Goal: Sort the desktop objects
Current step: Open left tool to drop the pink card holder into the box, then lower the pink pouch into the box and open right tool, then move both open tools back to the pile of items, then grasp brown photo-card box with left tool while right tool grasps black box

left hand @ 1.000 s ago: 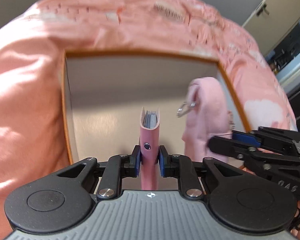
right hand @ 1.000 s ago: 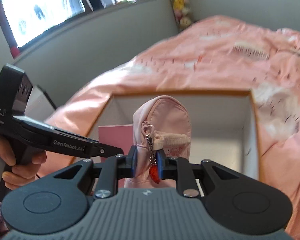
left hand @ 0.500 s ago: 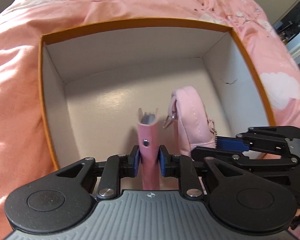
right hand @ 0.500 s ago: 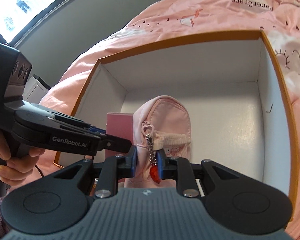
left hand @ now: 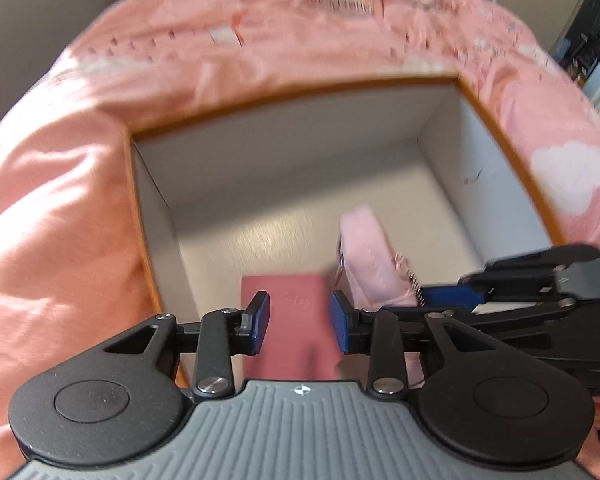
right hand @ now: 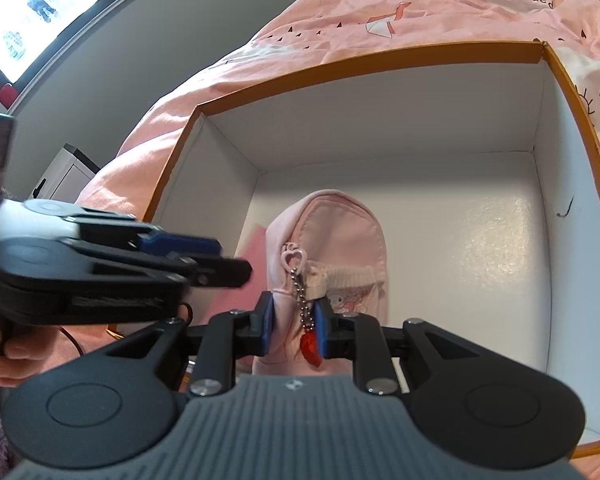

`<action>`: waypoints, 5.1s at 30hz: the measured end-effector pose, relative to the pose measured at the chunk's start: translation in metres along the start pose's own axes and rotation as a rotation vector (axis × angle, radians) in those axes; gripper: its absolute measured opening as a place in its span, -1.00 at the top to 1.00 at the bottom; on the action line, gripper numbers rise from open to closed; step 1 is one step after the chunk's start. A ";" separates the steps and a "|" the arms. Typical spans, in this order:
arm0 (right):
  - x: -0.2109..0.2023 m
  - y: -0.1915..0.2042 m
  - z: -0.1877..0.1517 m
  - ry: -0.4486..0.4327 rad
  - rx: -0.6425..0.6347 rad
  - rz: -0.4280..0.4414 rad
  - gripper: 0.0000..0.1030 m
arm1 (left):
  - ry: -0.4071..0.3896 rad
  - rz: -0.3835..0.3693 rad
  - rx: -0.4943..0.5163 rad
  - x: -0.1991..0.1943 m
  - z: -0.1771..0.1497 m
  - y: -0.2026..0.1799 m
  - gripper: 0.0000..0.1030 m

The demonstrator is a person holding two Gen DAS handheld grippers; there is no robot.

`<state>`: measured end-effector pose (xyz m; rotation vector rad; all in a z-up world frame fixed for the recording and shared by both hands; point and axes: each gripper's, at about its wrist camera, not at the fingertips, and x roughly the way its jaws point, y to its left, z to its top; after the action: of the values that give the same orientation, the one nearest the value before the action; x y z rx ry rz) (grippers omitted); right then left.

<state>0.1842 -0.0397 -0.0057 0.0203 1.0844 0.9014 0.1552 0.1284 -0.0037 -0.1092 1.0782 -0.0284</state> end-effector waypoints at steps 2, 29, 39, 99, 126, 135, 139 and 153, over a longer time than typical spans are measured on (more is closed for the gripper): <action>0.001 0.003 0.000 0.002 0.013 -0.002 0.56 | -0.048 0.008 -0.007 -0.013 0.000 0.002 0.26; 0.048 0.045 0.014 0.086 -0.041 0.107 0.38 | -0.148 0.057 -0.176 -0.033 -0.022 0.044 0.26; 0.033 0.027 0.016 0.029 0.105 0.225 0.21 | -0.145 0.059 -0.206 -0.033 -0.027 0.053 0.26; -0.131 0.003 -0.174 -0.084 -0.173 -0.413 0.01 | -0.200 -0.070 0.214 -0.056 -0.119 -0.123 0.26; -0.130 -0.020 -0.161 -0.109 -0.044 -0.401 0.08 | -0.158 -0.057 0.508 -0.034 -0.128 -0.164 0.23; -0.119 -0.043 -0.156 -0.074 0.032 -0.368 0.55 | -0.190 0.038 0.832 -0.002 -0.142 -0.205 0.02; -0.112 -0.054 -0.156 -0.083 0.100 -0.315 0.58 | -0.198 0.064 0.877 0.008 -0.143 -0.212 -0.06; -0.115 -0.061 -0.155 -0.186 0.185 -0.145 0.66 | -0.228 0.158 0.897 0.027 -0.140 -0.223 -0.36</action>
<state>0.0850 -0.2148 -0.0231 0.1737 0.9786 0.6536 0.0512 -0.1056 -0.0706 0.7632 0.7633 -0.3438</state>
